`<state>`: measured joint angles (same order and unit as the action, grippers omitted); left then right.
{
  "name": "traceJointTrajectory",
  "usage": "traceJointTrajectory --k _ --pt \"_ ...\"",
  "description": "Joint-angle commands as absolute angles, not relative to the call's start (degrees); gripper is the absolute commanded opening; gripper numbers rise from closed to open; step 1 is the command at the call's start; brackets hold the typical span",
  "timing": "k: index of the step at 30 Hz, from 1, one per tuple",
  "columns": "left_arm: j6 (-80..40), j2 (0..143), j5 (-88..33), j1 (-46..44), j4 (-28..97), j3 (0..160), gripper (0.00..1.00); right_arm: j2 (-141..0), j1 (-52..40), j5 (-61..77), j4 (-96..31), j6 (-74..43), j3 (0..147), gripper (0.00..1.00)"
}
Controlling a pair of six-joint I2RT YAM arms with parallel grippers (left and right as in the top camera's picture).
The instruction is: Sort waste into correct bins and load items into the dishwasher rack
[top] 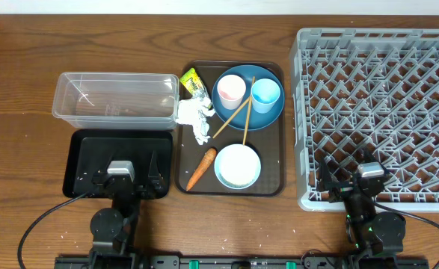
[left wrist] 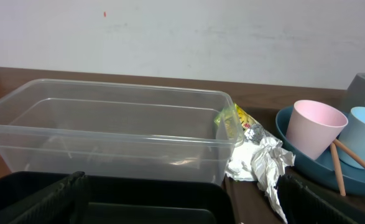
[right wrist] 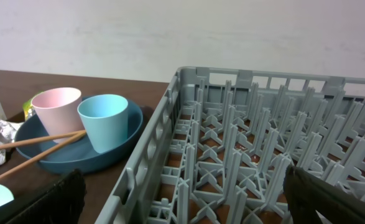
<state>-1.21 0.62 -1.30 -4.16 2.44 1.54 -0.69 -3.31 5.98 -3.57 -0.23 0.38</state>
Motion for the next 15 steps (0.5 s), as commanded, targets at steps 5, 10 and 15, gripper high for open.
traceJointTrajectory --k 5,10,15 --pt "-0.23 0.23 -0.16 -3.92 4.19 0.23 0.98 -0.38 -3.4 6.44 -3.68 -0.6 0.3 0.99" --pt "-0.23 0.23 -0.16 -3.92 4.19 0.23 0.98 -0.38 -3.4 6.44 -3.66 -0.6 0.32 0.99" --pt "-0.23 0.23 -0.16 -3.92 4.19 0.23 0.98 -0.38 -3.4 6.44 -3.66 -0.6 0.3 0.99"
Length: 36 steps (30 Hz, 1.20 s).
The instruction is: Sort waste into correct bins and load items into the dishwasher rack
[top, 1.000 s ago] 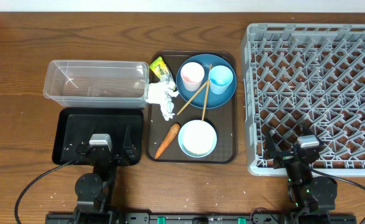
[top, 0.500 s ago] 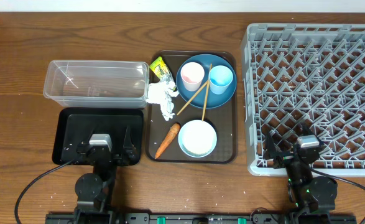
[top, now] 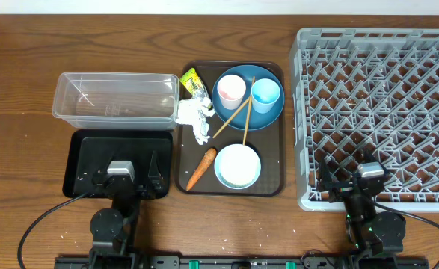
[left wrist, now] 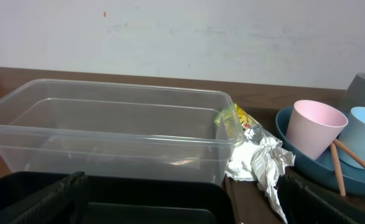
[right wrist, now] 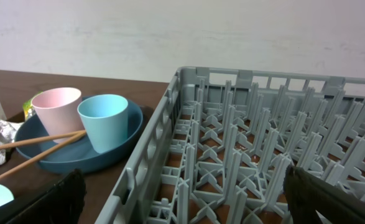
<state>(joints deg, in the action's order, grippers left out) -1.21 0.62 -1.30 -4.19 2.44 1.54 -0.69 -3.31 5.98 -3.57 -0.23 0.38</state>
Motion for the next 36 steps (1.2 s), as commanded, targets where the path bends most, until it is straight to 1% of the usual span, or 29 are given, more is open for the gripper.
traceJointTrajectory --k 1,15,17,20,23,27,30,33,36 --pt "-0.23 0.23 -0.19 -3.92 4.19 0.23 0.98 -0.38 -3.4 6.44 -3.68 -0.6 0.32 0.99" --pt "-0.27 0.23 -0.95 -3.92 3.75 0.23 0.98 -0.38 -3.4 6.44 -3.66 -0.6 0.3 0.99" --pt "-2.76 0.23 -5.8 -3.92 3.49 0.23 0.98 -0.38 -3.4 6.44 -3.66 -0.6 0.32 0.99" --pt "-11.55 0.34 -14.83 -3.92 2.85 0.27 0.98 -0.38 -3.4 6.44 -3.66 -0.6 0.32 0.99" --pt "-16.05 0.34 -17.58 -3.92 2.55 0.27 0.98 -0.38 -3.4 6.44 -3.66 -0.6 0.3 0.99" --pt "-21.39 0.34 -17.87 -3.92 1.17 0.27 0.98 -0.38 -3.4 6.44 -3.66 -0.6 0.3 0.99" --pt "-21.74 0.34 -24.05 -3.92 0.23 1.48 0.98 -0.38 -3.4 6.44 -3.66 -0.6 0.3 0.99" --pt "-21.78 0.67 -28.75 -3.92 2.2 4.34 0.98 -0.38 -3.4 6.44 -3.68 -0.6 0.3 0.99" --pt "-21.45 2.61 -28.88 -3.92 10.7 11.07 0.98 -0.38 -3.4 6.44 -3.66 -0.6 0.3 0.99"
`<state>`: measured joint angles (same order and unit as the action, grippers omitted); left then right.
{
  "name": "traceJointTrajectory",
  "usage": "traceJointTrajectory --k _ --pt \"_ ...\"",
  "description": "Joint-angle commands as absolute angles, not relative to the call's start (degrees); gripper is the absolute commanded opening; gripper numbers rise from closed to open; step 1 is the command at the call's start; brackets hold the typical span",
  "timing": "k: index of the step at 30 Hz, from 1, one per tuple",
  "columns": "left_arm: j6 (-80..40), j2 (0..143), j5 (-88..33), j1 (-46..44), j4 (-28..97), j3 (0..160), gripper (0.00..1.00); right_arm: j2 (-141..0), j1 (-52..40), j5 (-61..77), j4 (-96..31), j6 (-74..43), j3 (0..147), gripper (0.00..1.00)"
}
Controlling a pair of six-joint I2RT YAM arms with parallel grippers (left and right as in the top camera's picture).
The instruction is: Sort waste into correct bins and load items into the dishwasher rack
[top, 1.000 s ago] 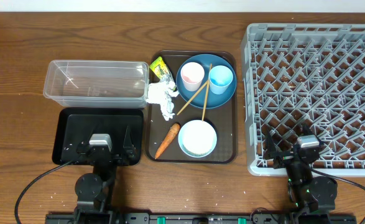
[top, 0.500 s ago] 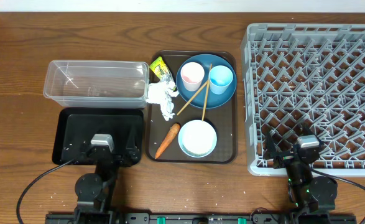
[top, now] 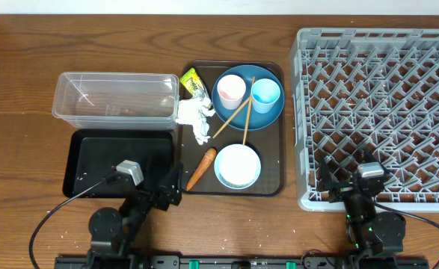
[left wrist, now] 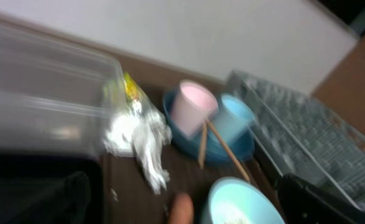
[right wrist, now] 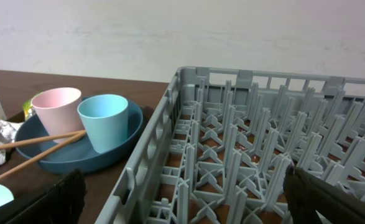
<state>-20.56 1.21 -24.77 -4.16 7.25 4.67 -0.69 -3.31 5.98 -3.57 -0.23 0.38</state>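
The brown tray (top: 283, 127) holds a blue plate (top: 238, 116) with a pink cup (top: 230, 90), a blue cup (top: 265, 94) and chopsticks (top: 234, 119). A pale bowl (top: 238, 166), a carrot (top: 201, 167), crumpled paper (top: 197, 116) and a yellow wrapper (top: 191, 80) also lie on it. My left gripper (top: 159, 193) is open and empty at the black tray's near right corner, angled toward the carrot. Its blurred wrist view shows the carrot (left wrist: 181, 208) and bowl (left wrist: 238, 202) just ahead. My right gripper (top: 363, 183) stands open at the grey rack's (top: 376, 104) near edge.
A clear plastic bin (top: 114, 96) stands left of the brown tray, with a black tray (top: 92, 149) in front of it. The rack fills the right side of the table. A white wall runs along the back.
My left gripper has swung right, from facing the clear bin over the black tray to facing the carrot and bowl. Its view is blurred. The right arm and all objects are unchanged.
At both earlier moments both grippers stood open at the table's near edge, left over the black tray, right at the rack, nothing held. Now the left one has turned toward the brown tray, still empty.
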Motion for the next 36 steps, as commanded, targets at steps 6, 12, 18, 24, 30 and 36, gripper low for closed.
traceJointTrajectory --k 6,12,18,24,30,36 --pt "-17.34 13.91 -29.23 -3.92 29.45 32.27 0.98 -0.38 -3.4 6.44 -3.68 -0.6 0.32 0.99" --pt "-11.99 33.74 -29.32 -3.92 53.47 60.82 0.98 -0.38 -3.4 6.44 -3.66 -0.6 0.32 0.99" --pt "-10.46 51.4 -28.93 -3.99 75.61 78.13 0.98 -0.38 -3.4 6.44 -3.66 -0.6 0.3 0.99" --pt "-5.61 60.49 -23.59 -5.3 84.03 77.97 0.98 -0.38 -3.4 6.44 -3.66 -0.6 0.32 0.99" --pt "-5.43 66.41 -22.35 -5.61 80.68 76.93 0.98 -0.38 -3.4 6.44 -3.66 -0.6 0.32 0.99" --pt "-4.71 70.0 -21.71 -5.61 75.72 76.9 0.98 -0.38 -3.4 6.44 -3.66 -0.6 0.32 0.99"
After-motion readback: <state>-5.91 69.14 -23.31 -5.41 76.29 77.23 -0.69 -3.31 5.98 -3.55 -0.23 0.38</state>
